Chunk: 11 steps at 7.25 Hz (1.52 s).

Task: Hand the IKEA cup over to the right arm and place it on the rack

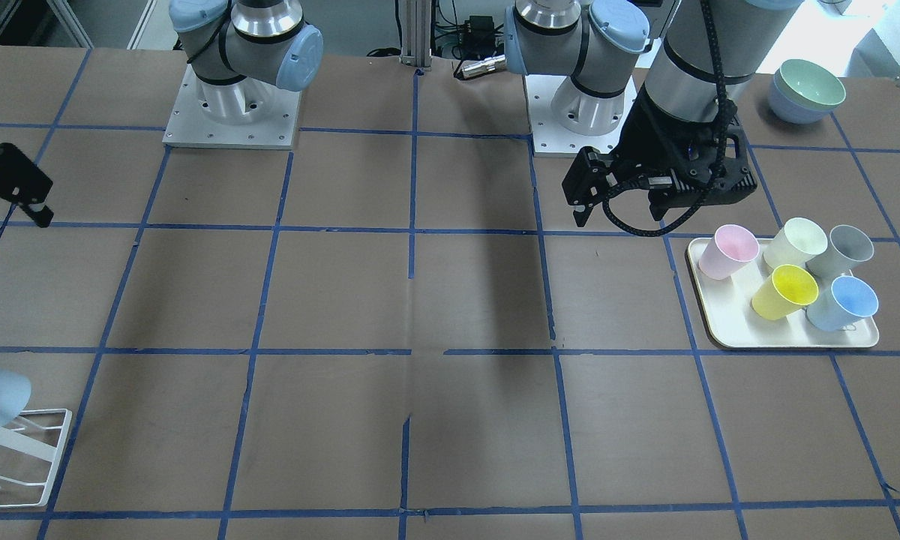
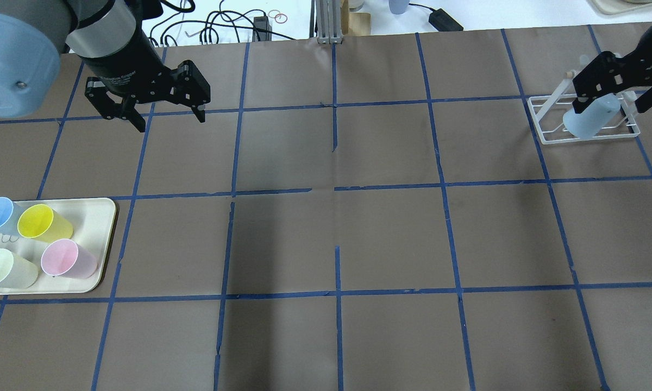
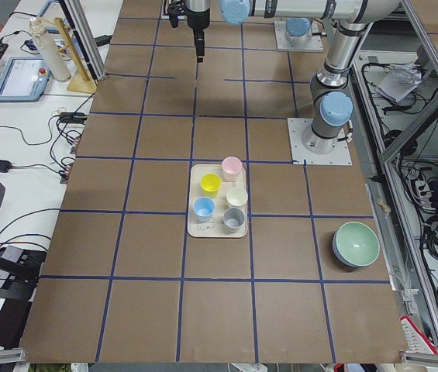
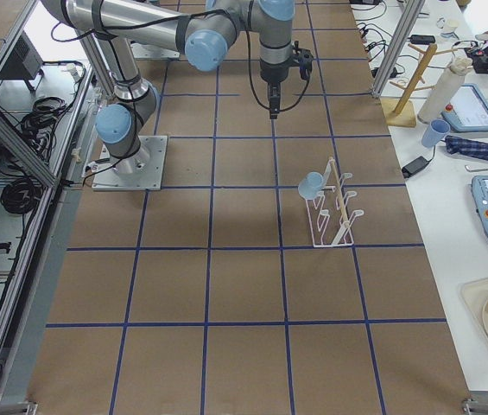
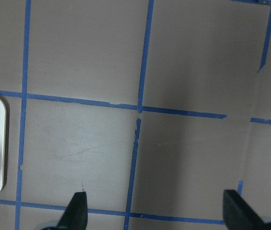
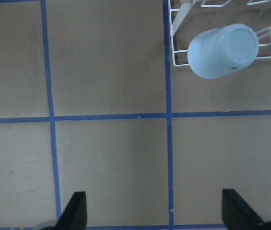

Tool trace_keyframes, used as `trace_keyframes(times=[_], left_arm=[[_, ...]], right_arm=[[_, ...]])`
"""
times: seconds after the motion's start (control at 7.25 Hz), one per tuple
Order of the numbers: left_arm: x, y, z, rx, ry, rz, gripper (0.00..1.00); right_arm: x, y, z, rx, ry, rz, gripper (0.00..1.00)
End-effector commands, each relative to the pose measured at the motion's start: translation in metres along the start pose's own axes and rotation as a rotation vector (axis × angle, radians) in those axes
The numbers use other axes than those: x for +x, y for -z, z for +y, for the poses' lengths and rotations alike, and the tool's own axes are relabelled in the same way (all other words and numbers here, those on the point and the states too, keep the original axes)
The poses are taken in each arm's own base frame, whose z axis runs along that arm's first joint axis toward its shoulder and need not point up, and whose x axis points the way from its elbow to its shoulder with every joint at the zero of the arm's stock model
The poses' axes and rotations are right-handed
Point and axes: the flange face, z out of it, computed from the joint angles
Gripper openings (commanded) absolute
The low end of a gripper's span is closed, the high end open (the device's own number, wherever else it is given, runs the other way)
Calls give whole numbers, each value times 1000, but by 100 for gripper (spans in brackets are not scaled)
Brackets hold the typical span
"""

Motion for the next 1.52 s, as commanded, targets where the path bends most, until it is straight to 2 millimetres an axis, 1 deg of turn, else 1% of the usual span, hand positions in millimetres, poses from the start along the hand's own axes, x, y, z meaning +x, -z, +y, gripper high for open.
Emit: trace_keyframes(times=[0.0, 0.14, 0.41, 0.55, 0.83, 1.38], left_arm=[[0, 1, 0, 3, 0, -1, 100], [0, 0, 0, 1, 0, 0, 100], [0, 0, 0, 0, 0, -1, 100], [0, 0, 0, -1, 0, 0, 100], [0, -1, 1, -2, 0, -1, 100], [0, 0, 0, -1, 0, 0, 100]], right_arm=[[-84, 4, 19, -36, 0, -11, 100], [-112, 3, 29, -55, 13, -13, 100], [-141, -4, 37, -91, 24, -13, 100], [-141, -5, 40, -100, 26, -15, 100], [-135, -11, 38, -115, 15, -9, 100], [-136, -10, 41, -131, 7, -5, 100]])
